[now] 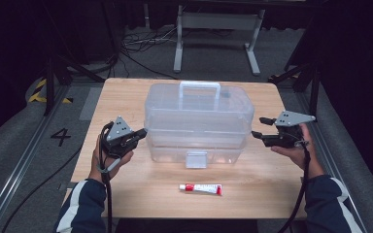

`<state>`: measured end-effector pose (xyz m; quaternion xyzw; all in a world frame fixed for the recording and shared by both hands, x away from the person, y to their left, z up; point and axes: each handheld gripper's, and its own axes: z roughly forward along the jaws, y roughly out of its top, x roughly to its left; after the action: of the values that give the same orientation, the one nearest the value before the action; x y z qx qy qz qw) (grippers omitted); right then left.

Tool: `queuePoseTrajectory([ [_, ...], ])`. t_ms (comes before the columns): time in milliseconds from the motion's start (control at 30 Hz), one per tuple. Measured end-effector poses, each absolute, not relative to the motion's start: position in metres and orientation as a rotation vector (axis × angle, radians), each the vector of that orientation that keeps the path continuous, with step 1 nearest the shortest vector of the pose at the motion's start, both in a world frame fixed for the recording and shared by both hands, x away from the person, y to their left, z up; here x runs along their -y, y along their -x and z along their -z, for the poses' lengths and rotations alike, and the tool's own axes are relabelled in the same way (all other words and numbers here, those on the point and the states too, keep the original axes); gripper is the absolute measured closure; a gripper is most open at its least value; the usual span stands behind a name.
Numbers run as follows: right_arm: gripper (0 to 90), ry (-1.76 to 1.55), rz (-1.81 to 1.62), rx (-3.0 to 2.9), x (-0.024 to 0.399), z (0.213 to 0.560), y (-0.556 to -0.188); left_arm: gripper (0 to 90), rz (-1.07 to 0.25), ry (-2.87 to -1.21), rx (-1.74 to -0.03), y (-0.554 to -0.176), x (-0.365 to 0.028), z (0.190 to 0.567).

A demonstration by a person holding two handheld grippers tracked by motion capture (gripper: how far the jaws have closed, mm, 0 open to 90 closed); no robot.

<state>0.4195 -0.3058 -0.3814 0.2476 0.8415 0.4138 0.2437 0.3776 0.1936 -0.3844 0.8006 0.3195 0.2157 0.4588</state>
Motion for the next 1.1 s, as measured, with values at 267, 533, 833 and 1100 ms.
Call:
queuePoseTrajectory([
  [267,48.9,-0.681,-1.221,-2.171,0.302,0.381,-0.418,88.7,-0.537,-1.956,-0.780,-0.381,-0.190,0.381],
  [533,52.9,-0.651,-1.226,-2.130,0.299,0.382,-0.415,78.7,-0.557,-1.954,-0.778,-0.377,-0.190,0.379],
  [833,59.9,-0.618,-1.207,-2.041,0.293,0.383,-0.410,65.8,-0.545,-1.936,-0.775,-0.360,-0.197,0.377],
  [1100,67.6,-0.584,-1.275,-1.958,0.284,0.377,-0.405,50.2,-0.532,-2.020,-0.704,-0.357,-0.182,0.383],
])
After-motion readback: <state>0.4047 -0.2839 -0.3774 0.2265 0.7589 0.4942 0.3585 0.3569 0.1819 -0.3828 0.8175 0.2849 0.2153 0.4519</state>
